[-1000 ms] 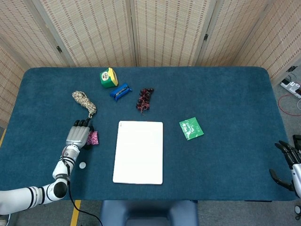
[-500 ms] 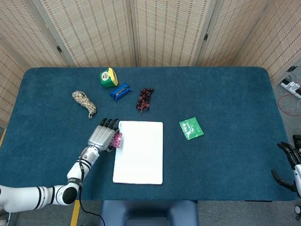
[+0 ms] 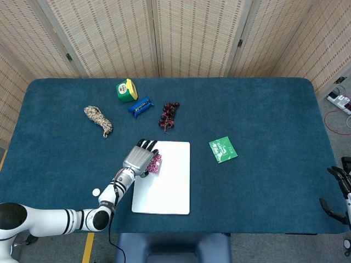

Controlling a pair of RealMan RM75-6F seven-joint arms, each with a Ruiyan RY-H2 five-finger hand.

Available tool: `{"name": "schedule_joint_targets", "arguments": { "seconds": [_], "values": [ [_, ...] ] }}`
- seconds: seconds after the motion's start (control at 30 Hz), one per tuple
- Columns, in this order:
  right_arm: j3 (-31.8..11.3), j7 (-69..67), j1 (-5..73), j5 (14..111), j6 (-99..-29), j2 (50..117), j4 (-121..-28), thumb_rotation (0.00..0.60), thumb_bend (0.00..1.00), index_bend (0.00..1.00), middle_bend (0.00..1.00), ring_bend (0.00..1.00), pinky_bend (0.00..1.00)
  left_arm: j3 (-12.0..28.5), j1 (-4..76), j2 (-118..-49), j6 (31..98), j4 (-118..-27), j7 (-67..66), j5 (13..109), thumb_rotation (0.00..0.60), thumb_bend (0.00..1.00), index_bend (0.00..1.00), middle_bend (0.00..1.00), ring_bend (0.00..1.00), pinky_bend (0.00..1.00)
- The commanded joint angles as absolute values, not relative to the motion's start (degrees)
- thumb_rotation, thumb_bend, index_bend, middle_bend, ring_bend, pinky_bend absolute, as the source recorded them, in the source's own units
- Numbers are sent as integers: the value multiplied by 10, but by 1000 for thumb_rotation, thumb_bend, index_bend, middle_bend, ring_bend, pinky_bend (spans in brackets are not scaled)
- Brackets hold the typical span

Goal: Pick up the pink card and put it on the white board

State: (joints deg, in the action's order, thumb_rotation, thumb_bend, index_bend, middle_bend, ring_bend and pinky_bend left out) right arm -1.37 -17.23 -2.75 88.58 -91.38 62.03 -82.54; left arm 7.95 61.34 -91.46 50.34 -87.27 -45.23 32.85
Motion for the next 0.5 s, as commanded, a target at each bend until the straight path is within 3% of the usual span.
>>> {"name": "schedule_joint_targets", "arguments": {
  "seconds": [0.03,0.13,0.3,0.5],
  "values": [
    [-14,-171,-28,885,-914,620,-826,600,351,126,160,181,0,72,616,-907,511,-887,-456,326,600,315,110,0,0,0],
    [-15,-169,-27,886,-913,619,-828,600,351,126,160,180,0,62,603,-891,529,-908,-442,353,600,315,110,0,0,0],
    [-15,-166,-22,892,-909,620,-830,600,351,126,160,179,0,35,552,-860,581,-934,-388,446,600,315,281,3,0,0],
    [-16,-159,-14,898,-902,621,-835,600,351,125,163,180,0,-1,493,-809,623,-966,-342,506,600,316,329,15,0,0]
  ]
}}
